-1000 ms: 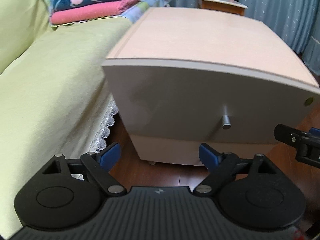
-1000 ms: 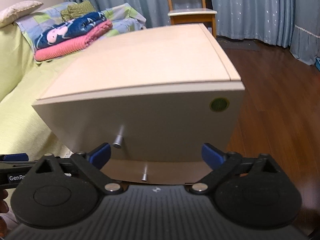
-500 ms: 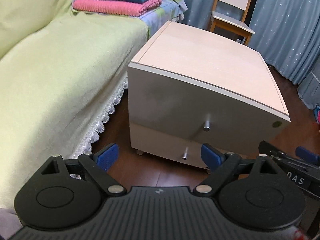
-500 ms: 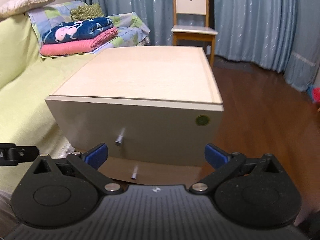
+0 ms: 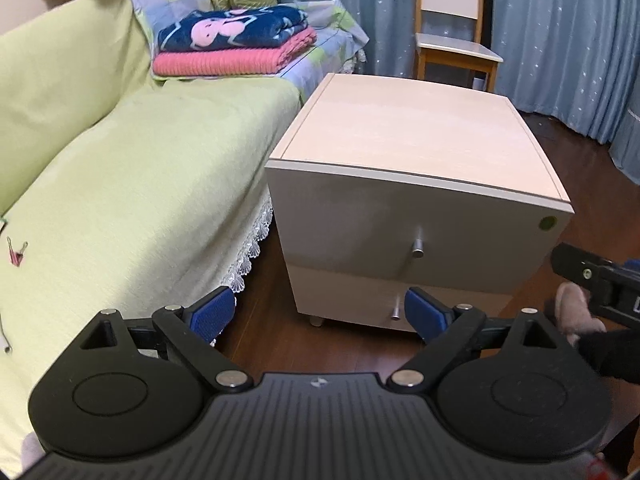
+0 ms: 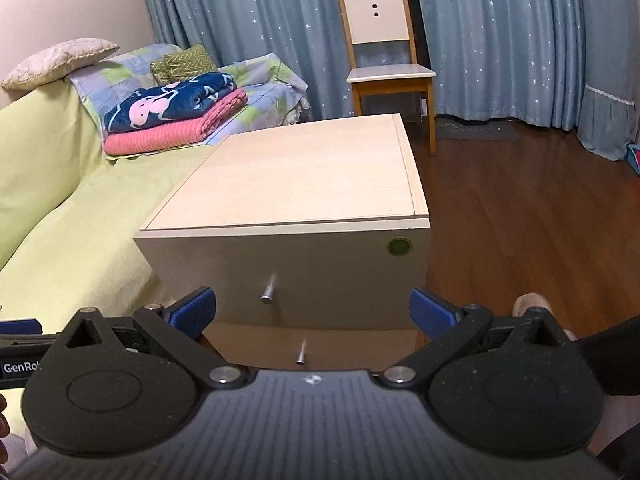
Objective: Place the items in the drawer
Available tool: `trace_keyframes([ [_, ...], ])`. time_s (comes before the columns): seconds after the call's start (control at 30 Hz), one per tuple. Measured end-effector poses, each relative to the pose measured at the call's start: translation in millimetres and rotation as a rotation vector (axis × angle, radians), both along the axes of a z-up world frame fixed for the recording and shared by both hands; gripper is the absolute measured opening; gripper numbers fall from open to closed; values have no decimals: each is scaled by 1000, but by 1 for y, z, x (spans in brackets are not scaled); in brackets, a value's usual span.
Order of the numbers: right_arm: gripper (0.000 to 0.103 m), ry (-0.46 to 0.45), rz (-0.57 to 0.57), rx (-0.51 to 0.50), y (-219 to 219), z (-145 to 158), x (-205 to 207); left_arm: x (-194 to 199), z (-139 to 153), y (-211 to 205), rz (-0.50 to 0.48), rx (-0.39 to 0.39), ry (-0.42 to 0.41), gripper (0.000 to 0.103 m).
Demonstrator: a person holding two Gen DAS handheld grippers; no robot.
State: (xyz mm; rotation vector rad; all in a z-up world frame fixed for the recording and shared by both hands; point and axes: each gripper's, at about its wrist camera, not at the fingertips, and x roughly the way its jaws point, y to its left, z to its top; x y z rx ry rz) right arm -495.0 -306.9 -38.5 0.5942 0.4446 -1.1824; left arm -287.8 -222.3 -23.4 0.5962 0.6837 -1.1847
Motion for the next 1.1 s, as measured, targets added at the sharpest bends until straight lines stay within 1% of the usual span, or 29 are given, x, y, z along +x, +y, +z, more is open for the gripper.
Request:
trace_keyframes([
  [0.2,102,11,8,22,11,-1,-4,-11,10,14,-23,-22,7,93],
  [0.37,102,22,10,25,18,-1,-4,-16,15,25,-16,-31,5,93],
  [0.53,102,33,12,28,26,-1,-4,-17,20,34,-2,-31,25,93],
  [0.77,102,49,15,32,36,0,-5,-15,24,42,13,-44,17,93],
  [1.1,102,53,18,28,28,2,3,-6,22,41,34,-44,19,93],
])
